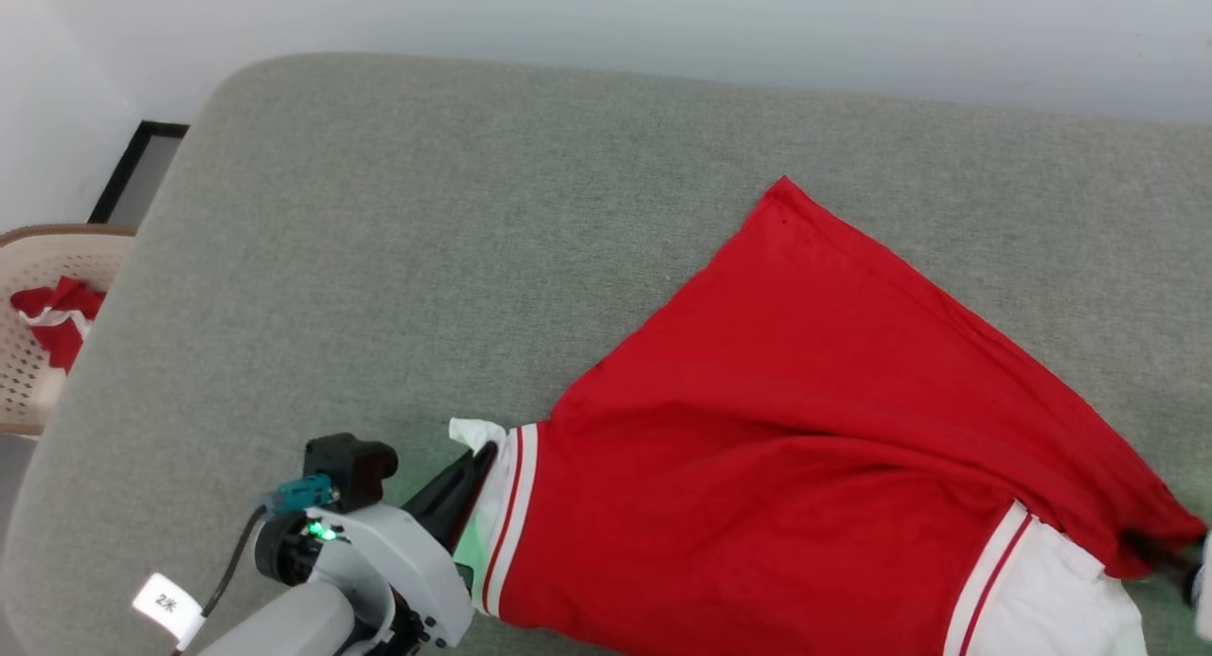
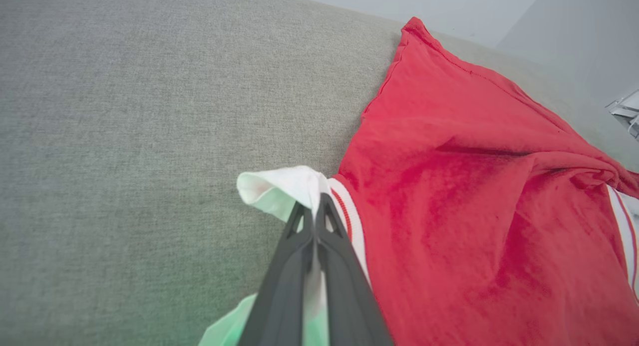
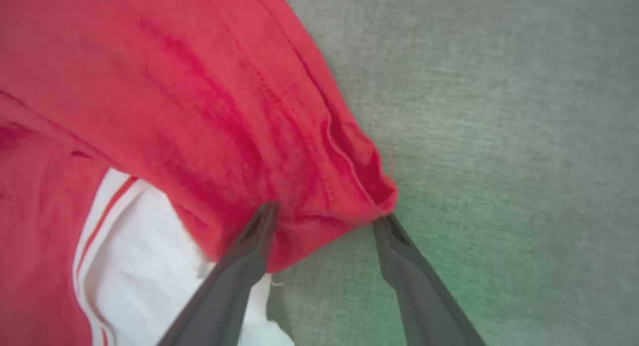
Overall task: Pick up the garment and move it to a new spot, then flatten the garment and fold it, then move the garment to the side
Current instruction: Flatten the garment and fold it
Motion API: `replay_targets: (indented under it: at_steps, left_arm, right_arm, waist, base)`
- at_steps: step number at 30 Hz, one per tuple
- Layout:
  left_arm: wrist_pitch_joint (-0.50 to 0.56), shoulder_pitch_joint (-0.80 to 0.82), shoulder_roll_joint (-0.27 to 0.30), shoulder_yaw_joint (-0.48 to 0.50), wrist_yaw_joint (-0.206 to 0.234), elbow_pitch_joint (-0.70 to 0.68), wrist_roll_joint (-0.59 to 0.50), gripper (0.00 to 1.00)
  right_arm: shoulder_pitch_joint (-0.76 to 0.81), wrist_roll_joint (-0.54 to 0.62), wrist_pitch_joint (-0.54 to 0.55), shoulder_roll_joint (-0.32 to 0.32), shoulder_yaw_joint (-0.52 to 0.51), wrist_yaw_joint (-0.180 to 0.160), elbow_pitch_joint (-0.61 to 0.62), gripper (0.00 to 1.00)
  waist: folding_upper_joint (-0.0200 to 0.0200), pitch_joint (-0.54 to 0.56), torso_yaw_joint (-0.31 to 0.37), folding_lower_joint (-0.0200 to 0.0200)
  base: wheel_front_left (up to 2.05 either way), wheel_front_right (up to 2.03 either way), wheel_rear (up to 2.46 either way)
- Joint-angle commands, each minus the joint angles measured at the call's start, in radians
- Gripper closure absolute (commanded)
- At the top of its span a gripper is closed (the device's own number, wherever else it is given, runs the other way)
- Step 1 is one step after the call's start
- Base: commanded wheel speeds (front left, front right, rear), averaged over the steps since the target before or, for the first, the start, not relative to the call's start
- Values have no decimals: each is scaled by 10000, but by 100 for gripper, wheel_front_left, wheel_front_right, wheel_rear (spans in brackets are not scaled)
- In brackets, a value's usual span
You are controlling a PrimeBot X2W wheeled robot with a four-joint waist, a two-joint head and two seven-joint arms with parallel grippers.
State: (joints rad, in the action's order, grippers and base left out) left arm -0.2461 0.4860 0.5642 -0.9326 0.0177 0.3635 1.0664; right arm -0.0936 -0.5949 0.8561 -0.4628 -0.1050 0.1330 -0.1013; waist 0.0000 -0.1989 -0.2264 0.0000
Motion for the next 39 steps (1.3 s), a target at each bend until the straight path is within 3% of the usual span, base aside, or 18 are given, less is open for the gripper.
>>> replay_targets:
  at_steps: [1, 5, 11, 22, 29, 39]
  left_arm:
    - [12, -51, -29, -20, 55, -55, -12, 100]
    - [51, 163, -164, -94, 0, -134, -112, 100]
    - [143, 544, -588, -292, -208, -110, -299, 100]
    - [115, 1449, -1772, -729, -935, 610, -609, 100]
    - [-1, 1795, -2445, -913, -1289, 1185, -650, 100]
    - [-158, 1879, -2875, -816, -1450, 1544, -722, 100]
  right_arm:
    - [-2, 110, 58, -57, -219, -28, 426, 0]
    - [-550, 375, 99, -141, -391, -27, 1638, 0]
    - [-2321, 699, -753, -624, 866, -27, 1908, 0]
    - [-6115, -18, -2402, -1665, 4728, -27, -1644, 0]
    - [-7842, -717, -2569, -2085, 6997, -28, -3800, 0]
    - [-9681, -1507, -2716, -1738, 9262, -28, -5965, 0]
  waist:
    - [0, 7, -135, 0]
    - [0, -70, -472, 0]
    - [0, -325, -1179, 0]
    - [0, -1058, -2643, 0]
    - [0, -1446, -3321, 0]
    - [0, -2044, -3532, 0]
  base:
    - [0, 0, 0]
    - [0, 0, 0]
    - [0, 0, 0]
    - [0, 0, 0]
    - [0, 0, 0]
    - [0, 0, 0]
